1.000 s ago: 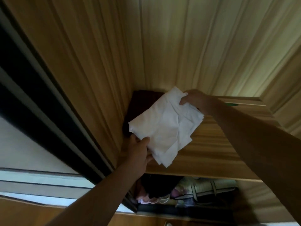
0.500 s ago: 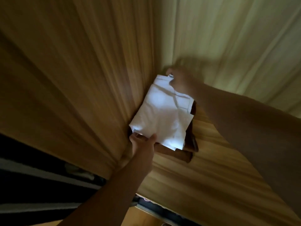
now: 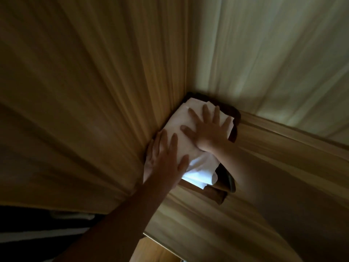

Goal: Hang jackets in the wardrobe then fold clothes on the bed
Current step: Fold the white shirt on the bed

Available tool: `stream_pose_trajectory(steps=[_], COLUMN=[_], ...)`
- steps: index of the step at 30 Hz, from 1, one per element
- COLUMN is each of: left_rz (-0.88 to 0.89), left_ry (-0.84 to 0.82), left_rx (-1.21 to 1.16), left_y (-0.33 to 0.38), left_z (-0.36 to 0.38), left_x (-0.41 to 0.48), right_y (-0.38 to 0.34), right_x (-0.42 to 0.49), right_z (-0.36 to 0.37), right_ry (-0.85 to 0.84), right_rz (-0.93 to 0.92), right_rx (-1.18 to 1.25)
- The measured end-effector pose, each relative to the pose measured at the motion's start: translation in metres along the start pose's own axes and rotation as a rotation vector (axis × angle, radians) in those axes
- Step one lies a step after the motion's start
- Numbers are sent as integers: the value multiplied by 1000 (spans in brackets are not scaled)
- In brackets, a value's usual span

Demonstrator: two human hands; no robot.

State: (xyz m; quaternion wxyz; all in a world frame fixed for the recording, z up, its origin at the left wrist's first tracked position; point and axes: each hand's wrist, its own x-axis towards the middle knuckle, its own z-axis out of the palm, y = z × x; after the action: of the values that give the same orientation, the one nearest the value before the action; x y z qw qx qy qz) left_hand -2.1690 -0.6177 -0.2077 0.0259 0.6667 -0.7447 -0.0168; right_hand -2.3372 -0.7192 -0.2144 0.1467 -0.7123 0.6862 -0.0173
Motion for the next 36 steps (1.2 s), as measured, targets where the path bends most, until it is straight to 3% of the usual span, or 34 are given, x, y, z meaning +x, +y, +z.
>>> stream_pose_trajectory(steps=[9, 16, 22, 26, 31, 36], left_rz=[-24, -1, -21, -109, 2, 80], left_ry=[7, -41, -142, -168, -361, -363], left_rx=[46, -5, -312, -461, -506, -478], left_y=[7, 3, -20, -34, -52, -83], left_z=[21, 6, -27, -46, -66, -94], left_x=[2, -5, -57, -100, -150, -219], right_y=[7, 8, 6, 2, -24, -71], right_x=[13, -3, -82, -148, -244, -335], right_z=[23, 6, -28, -49, -67, -75], right_ry=[103, 46, 14, -48, -37, -218], right_rz=[-52, -45, -61, -25, -8, 27], right_rx=[-43, 31, 220, 147, 95, 154])
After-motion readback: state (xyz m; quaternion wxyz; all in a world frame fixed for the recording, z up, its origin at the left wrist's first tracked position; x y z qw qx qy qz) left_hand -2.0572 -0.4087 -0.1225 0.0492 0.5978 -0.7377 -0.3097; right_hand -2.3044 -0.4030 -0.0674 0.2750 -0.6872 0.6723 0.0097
